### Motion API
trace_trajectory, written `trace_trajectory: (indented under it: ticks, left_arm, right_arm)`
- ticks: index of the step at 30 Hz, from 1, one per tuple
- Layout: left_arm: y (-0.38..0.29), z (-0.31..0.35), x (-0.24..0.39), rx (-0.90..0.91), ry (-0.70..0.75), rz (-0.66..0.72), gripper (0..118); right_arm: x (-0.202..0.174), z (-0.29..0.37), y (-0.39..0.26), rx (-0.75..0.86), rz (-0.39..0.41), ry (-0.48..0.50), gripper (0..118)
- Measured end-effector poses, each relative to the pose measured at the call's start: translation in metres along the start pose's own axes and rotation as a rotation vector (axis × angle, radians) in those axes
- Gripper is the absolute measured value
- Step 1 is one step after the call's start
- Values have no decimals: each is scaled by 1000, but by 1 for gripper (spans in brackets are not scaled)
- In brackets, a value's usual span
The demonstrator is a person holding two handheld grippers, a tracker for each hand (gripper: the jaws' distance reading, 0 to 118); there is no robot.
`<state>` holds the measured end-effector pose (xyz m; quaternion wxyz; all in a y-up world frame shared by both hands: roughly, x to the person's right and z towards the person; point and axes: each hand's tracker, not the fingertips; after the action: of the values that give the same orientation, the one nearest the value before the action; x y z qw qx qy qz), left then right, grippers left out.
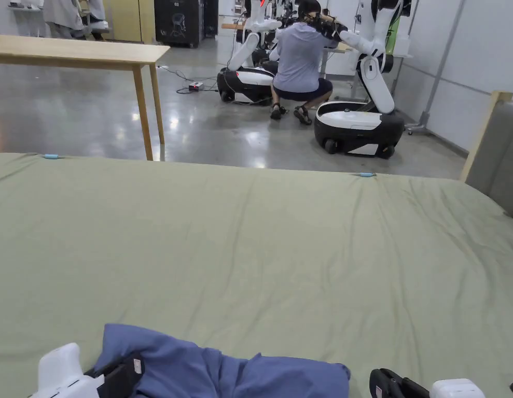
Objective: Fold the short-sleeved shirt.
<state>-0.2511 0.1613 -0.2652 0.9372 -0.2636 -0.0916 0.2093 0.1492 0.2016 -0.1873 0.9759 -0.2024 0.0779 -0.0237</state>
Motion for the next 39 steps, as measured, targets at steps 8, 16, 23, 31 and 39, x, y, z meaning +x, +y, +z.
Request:
trace_trajectory:
  ticks: [8,16,23,31,39]
  left_arm:
    - [-65,-50,189,-96,32,-743,9]
    - [-131,-108,228,-238,74,-825,73]
    - [-51,-18,205,-77,-168,-438,85]
    - [-37,-74,148,-318,-251,-10,39]
    - [-110,-123,179,-493,-384,12,33]
  right_arm:
    - [16,18,-2,29,-6,-15,9]
    - [47,42,-9,43,1,-60,9]
    - [58,36,-9,32,-30,-39,9]
    - [51,12,-5,-36,-76,12,9]
    - [44,-16,4,-113,-110,68,9]
